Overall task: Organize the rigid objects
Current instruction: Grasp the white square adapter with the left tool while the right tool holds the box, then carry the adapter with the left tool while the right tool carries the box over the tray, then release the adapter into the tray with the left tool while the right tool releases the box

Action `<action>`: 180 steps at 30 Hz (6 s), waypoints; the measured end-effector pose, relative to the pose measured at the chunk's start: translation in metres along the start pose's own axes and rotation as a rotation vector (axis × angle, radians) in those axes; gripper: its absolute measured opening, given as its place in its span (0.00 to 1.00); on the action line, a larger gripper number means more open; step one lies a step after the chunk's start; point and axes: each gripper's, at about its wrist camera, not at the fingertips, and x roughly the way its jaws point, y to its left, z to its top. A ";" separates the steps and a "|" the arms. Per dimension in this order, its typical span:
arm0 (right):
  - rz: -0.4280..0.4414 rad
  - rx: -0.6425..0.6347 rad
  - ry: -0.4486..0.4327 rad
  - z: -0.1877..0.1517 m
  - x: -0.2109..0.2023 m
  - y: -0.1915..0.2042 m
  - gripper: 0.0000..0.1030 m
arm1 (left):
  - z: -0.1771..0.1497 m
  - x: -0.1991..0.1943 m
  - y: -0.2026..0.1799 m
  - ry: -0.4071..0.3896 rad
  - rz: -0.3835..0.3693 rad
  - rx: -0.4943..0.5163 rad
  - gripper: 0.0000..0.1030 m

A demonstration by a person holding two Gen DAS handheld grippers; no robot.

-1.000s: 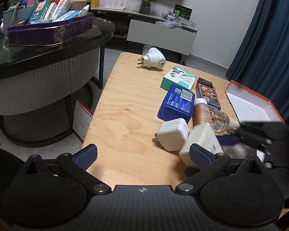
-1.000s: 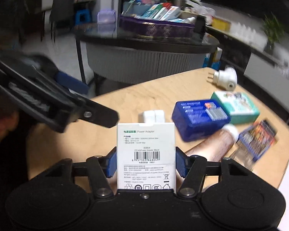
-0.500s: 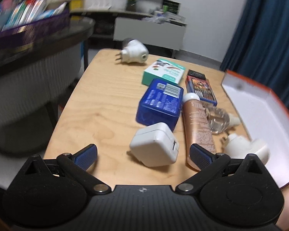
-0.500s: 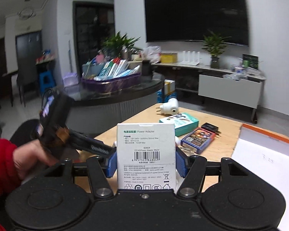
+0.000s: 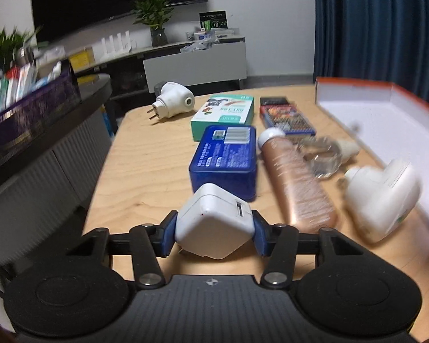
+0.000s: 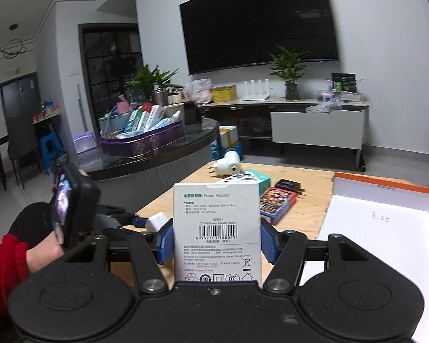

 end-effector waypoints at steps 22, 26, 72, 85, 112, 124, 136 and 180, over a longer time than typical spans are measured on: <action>-0.328 0.158 -0.179 0.027 -0.060 -0.056 0.69 | 0.101 -0.057 -0.079 -0.156 -0.355 -0.189 0.52; -0.413 0.177 -0.189 0.039 -0.069 -0.080 0.69 | 0.122 -0.047 -0.102 -0.145 -0.414 -0.197 0.52; -0.529 0.258 0.049 0.048 0.019 -0.248 0.69 | 0.181 0.080 -0.186 0.122 -0.308 -0.062 0.52; -0.558 0.298 0.049 0.050 0.023 -0.251 0.69 | 0.177 0.094 -0.190 0.136 -0.282 -0.031 0.52; -0.579 0.289 0.083 0.048 0.040 -0.254 0.69 | 0.172 0.102 -0.194 0.130 -0.294 -0.056 0.52; -0.568 0.265 0.128 0.044 0.052 -0.256 0.69 | 0.168 0.105 -0.195 0.134 -0.293 -0.057 0.52; -0.566 0.262 0.155 0.045 0.057 -0.258 0.69 | 0.167 0.106 -0.195 0.134 -0.292 -0.060 0.52; -0.585 0.258 0.066 0.046 0.036 -0.245 0.87 | 0.170 0.073 -0.169 0.133 -0.357 -0.048 0.97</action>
